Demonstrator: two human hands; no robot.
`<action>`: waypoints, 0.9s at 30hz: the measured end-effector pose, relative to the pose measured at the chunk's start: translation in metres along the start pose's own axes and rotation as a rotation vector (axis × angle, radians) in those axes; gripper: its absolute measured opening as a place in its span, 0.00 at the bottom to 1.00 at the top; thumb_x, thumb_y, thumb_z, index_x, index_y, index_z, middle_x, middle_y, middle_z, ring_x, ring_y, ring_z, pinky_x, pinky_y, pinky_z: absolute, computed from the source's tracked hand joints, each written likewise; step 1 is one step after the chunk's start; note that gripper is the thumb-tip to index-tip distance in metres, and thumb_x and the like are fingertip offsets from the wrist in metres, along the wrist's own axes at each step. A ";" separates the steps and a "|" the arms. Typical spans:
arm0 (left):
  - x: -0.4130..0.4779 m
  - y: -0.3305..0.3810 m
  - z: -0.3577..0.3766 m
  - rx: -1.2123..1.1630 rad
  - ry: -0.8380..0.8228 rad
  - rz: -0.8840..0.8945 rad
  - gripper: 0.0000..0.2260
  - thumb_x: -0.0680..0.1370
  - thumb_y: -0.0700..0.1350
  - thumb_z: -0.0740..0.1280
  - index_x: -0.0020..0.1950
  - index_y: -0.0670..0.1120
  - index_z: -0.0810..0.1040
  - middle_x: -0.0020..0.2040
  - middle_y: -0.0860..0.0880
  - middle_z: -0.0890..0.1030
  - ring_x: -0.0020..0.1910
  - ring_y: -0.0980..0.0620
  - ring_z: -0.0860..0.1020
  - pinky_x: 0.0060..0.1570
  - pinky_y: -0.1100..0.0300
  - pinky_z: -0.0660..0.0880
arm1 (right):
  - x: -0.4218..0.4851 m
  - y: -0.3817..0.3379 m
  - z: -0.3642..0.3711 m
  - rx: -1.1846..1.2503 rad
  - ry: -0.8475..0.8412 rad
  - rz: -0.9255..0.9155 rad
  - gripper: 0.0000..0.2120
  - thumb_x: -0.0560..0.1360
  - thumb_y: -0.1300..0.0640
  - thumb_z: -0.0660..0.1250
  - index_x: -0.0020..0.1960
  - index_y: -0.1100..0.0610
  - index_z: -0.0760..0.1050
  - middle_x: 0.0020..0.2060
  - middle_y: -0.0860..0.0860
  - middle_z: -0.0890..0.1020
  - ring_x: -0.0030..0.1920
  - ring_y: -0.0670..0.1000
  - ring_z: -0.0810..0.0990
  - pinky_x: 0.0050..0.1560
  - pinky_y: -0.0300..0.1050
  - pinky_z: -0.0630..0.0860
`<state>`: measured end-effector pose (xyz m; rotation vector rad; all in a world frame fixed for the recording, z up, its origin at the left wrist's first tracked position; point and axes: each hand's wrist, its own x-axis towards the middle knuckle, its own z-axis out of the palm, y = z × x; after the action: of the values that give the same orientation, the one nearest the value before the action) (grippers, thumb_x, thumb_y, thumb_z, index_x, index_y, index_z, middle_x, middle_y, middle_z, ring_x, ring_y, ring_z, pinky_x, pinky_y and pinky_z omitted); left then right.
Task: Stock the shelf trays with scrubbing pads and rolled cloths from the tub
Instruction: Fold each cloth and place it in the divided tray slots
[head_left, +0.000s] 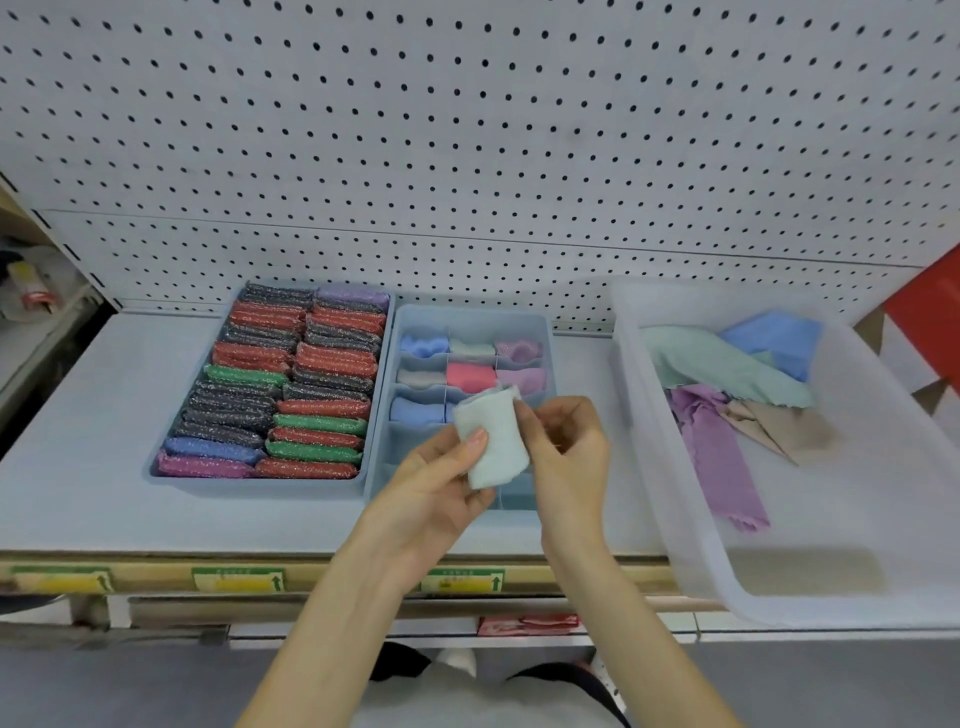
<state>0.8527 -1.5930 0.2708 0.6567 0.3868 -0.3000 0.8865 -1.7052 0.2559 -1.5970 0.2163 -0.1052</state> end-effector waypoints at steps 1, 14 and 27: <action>0.001 -0.002 0.000 0.026 0.018 0.024 0.11 0.68 0.39 0.68 0.49 0.45 0.83 0.46 0.46 0.84 0.41 0.52 0.83 0.36 0.63 0.79 | 0.000 0.002 0.002 -0.051 0.010 -0.021 0.07 0.73 0.57 0.71 0.39 0.53 0.74 0.36 0.52 0.79 0.35 0.47 0.74 0.38 0.43 0.73; 0.031 -0.004 -0.004 0.497 0.063 0.239 0.09 0.71 0.36 0.69 0.51 0.42 0.81 0.46 0.45 0.85 0.45 0.51 0.83 0.40 0.61 0.79 | 0.032 -0.004 -0.037 0.008 -0.564 0.088 0.08 0.73 0.61 0.70 0.51 0.56 0.78 0.45 0.49 0.84 0.47 0.47 0.82 0.47 0.37 0.76; 0.068 0.009 -0.018 0.734 0.025 0.192 0.10 0.76 0.41 0.67 0.57 0.45 0.80 0.51 0.48 0.84 0.51 0.52 0.82 0.48 0.61 0.78 | 0.066 0.003 -0.037 -0.089 -0.661 0.194 0.08 0.75 0.63 0.68 0.52 0.57 0.80 0.44 0.52 0.83 0.45 0.47 0.80 0.46 0.39 0.76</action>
<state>0.9119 -1.5845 0.2331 1.4094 0.2272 -0.2471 0.9433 -1.7553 0.2499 -1.6054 -0.1427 0.5834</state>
